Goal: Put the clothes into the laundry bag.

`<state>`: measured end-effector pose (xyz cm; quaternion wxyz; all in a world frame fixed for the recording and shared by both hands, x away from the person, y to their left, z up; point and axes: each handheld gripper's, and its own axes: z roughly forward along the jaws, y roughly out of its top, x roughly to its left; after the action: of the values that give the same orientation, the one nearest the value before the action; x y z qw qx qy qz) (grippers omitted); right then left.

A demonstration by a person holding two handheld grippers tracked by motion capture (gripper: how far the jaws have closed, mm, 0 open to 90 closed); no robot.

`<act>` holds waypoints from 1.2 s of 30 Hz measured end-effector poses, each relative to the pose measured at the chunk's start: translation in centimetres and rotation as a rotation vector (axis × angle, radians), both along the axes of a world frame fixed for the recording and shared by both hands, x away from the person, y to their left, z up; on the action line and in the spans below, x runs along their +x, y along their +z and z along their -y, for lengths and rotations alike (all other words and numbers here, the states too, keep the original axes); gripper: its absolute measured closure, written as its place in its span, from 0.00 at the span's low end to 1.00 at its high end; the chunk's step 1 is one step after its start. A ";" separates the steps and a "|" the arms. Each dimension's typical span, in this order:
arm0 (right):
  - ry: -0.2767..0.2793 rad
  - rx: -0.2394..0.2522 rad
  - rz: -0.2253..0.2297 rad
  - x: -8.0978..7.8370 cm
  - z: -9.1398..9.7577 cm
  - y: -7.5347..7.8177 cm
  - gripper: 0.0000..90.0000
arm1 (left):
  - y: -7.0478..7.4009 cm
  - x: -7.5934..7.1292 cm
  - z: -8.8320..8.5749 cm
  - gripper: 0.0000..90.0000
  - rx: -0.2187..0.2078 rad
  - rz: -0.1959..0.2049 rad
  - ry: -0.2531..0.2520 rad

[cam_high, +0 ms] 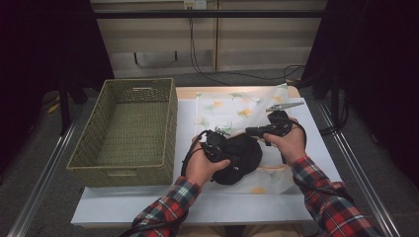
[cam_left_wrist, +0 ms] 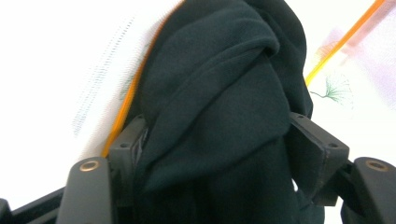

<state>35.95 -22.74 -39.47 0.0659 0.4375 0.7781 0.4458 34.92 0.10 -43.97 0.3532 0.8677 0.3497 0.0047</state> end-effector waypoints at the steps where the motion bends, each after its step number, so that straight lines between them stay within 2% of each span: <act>1: 0.001 0.000 0.006 0.0 0.0 0.0 1.00 | 0.0 0.0 -0.2 0.34 0.001 -0.010 -0.013; 5: 0.001 -0.003 0.000 0.0 -0.1 0.0 1.00 | -0.1 -0.2 -0.4 0.33 0.006 -0.009 -0.001; 6: 0.002 -0.003 0.002 0.0 -0.1 0.0 1.00 | -0.1 -0.2 -0.6 0.34 0.021 -0.009 -0.026; 7: 0.000 -0.001 -0.001 0.0 -0.2 0.0 1.00 | -0.2 -0.3 -0.4 0.35 0.022 0.000 -0.013; 9: 0.002 -0.001 0.004 0.1 -0.2 -0.1 1.00 | -0.2 -0.5 -0.3 0.36 0.019 0.007 -0.022; 10: 0.000 -0.002 0.001 0.1 -0.2 0.0 1.00 | -0.1 -0.6 -0.4 0.37 0.034 0.004 -0.038; 11: -0.002 0.000 0.005 0.1 -0.2 0.0 1.00 | -0.2 -0.7 -0.2 0.38 0.030 0.001 -0.034; 14: 0.000 -0.003 0.005 0.2 -0.2 0.2 1.00 | -0.5 -0.7 -0.1 0.39 0.046 0.015 -0.052; 17: 0.001 0.000 0.009 0.2 -0.2 0.4 1.00 | -0.9 -0.8 0.0 0.46 0.050 -0.009 -0.059; 19: 0.002 0.000 0.011 0.1 -0.2 0.5 1.00 | -0.9 -0.7 -0.1 0.53 0.068 -0.024 -0.063; 20: 0.001 -0.002 0.011 0.2 -0.2 0.4 1.00 | -1.0 -0.7 -0.1 0.57 0.064 -0.035 -0.064; 21: 0.000 -0.002 0.009 0.2 -0.2 0.4 1.00 | -1.1 -0.8 0.1 0.59 0.055 -0.045 -0.040; 26: -0.004 -0.001 0.002 0.1 -0.1 0.4 1.00 | -1.2 -1.2 0.3 0.68 0.061 -0.065 0.006; 32: 0.002 -0.003 0.007 0.1 -0.2 0.5 1.00 | -0.5 -1.1 0.6 0.72 0.062 -0.102 0.075; 36: 0.006 -0.003 0.006 0.1 -0.3 0.4 1.00 | 0.0 -0.8 0.7 0.72 0.028 -0.113 0.103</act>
<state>36.04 -22.42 -39.03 0.0676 0.4337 0.7800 0.4460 34.14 -0.59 -44.01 0.3199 0.8524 0.4131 -0.0211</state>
